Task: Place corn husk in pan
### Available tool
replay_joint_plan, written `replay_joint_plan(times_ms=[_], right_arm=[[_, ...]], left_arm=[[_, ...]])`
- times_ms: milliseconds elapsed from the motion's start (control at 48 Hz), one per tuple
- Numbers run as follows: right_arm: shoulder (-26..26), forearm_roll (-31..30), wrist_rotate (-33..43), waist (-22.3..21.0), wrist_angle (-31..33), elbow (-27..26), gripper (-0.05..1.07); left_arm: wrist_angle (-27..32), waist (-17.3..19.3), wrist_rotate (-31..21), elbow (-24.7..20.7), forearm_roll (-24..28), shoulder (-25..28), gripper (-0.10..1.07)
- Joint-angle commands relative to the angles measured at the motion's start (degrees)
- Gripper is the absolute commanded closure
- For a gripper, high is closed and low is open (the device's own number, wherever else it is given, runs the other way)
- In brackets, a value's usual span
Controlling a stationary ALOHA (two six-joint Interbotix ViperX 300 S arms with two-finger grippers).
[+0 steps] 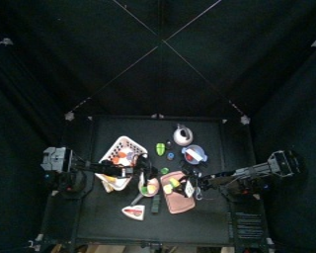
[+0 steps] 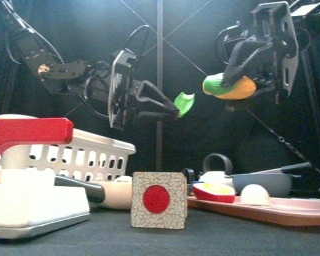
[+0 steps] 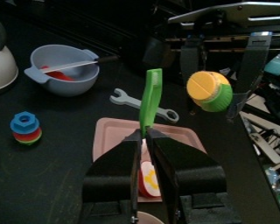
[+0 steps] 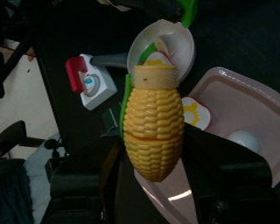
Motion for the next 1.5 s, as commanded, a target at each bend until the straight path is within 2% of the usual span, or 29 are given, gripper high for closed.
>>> replay_joint_plan(times_ms=[0, 104, 229, 396, 562, 688, 958, 1312, 1479], right_arm=[[-1.3, 0.0, -0.1, 0.4, -0.3, -0.5, 0.45], [-1.5, 0.4, -0.1, 1.1, -0.3, -0.4, 0.45], [-1.6, 0.6, -0.1, 1.1, -0.3, 0.0, 0.45], [-1.6, 0.6, -0.1, 1.1, -0.3, 0.4, 0.45], [-1.5, 0.6, -0.1, 1.1, -0.3, 0.6, 0.45], [-1.5, 0.9, -0.1, 1.1, -0.3, 0.8, 0.45], [-1.1, 1.1, -0.1, 1.1, -0.3, 0.9, 0.45], [-1.1, 1.1, -0.1, 1.2, -0.3, 1.0, 0.45], [-1.0, 1.1, -0.1, 1.1, -0.3, 1.0, 0.45]], left_arm=[[0.8, -0.2, 0.1, 0.2, 1.1, -2.0, 0.43], [5.0, -0.2, 0.0, 1.5, 5.3, -4.6, 0.43], [13.1, -0.2, -0.1, 2.0, 9.8, -8.0, 0.43], [25.4, -1.9, 0.0, 2.5, 11.6, -10.2, 0.42], [37.7, -3.6, 0.0, 2.4, 13.9, -10.2, 0.41], [43.0, -5.5, 0.0, 2.1, 15.8, -10.1, 0.41], [46.0, -7.6, 0.0, 2.1, 17.5, -9.8, 0.39], [45.7, -7.6, -0.1, 1.3, 17.6, -9.6, 0.17], [45.4, -7.6, -0.1, 0.8, 17.7, -9.6, 0.16]])
